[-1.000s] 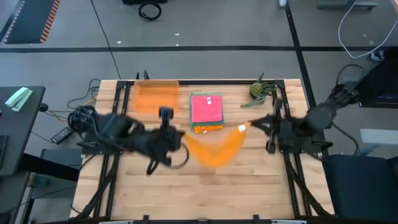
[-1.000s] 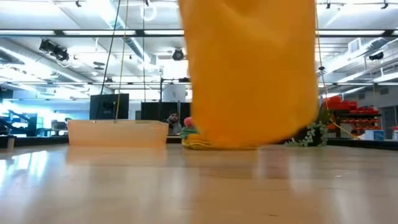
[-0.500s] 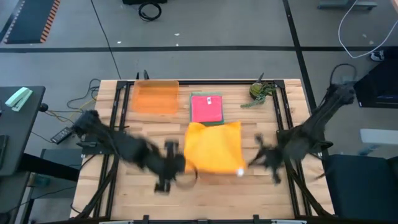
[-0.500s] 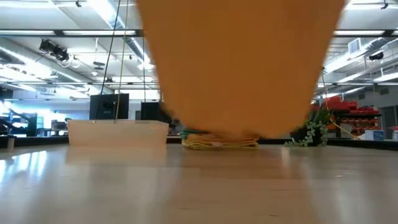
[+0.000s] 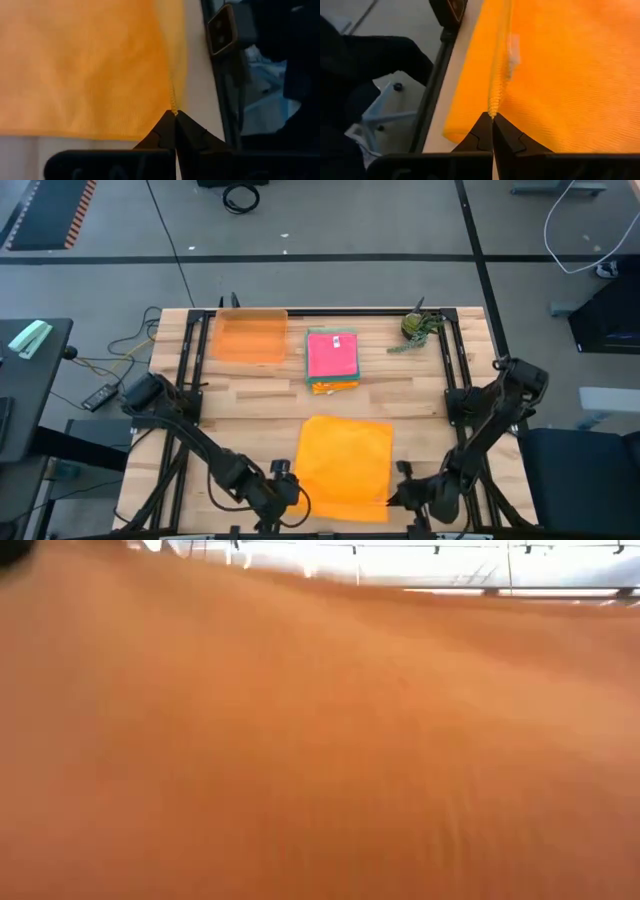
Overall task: Fold microfiber towels
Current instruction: Fold the orange towel
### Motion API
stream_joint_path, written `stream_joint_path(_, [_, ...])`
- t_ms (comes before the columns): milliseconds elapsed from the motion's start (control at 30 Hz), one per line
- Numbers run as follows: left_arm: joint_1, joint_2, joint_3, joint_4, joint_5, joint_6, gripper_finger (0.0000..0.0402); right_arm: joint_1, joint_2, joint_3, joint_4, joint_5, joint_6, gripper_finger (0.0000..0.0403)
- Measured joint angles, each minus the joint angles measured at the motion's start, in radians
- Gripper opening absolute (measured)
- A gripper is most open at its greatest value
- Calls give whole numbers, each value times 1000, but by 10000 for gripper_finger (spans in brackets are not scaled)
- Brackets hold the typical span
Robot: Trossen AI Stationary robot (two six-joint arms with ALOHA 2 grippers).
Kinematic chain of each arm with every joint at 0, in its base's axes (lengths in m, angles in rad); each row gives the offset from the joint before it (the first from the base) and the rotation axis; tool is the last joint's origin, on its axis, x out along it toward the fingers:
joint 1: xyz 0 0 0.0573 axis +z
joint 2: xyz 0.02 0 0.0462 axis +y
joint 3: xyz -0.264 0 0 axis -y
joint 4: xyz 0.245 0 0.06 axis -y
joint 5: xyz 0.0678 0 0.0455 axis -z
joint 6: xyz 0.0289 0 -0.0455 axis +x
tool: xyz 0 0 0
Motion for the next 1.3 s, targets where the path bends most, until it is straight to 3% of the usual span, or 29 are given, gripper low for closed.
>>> stream_joint_path(133, [37, -16, 137, -229, -11, 133, 7, 10, -77, 89, -256, 30, 97, 2])
stream_joint_path(233, [93, -16, 231, -411, -68, 267, 4, 20, -149, 140, -540, 126, 211, 2])
stream_joint_path(400, [239, -11, 223, -430, -36, 445, 6, -30, -235, 110, -777, 153, 395, 2])
stream_joint_path(767, [489, 3, 202, -487, 32, 581, 8, -272, -257, -21, -789, 65, 389, 2])
stream_joint_path(1300, [539, 3, 202, -487, 38, 617, 12, -358, -257, -23, -849, 87, 371, 2])
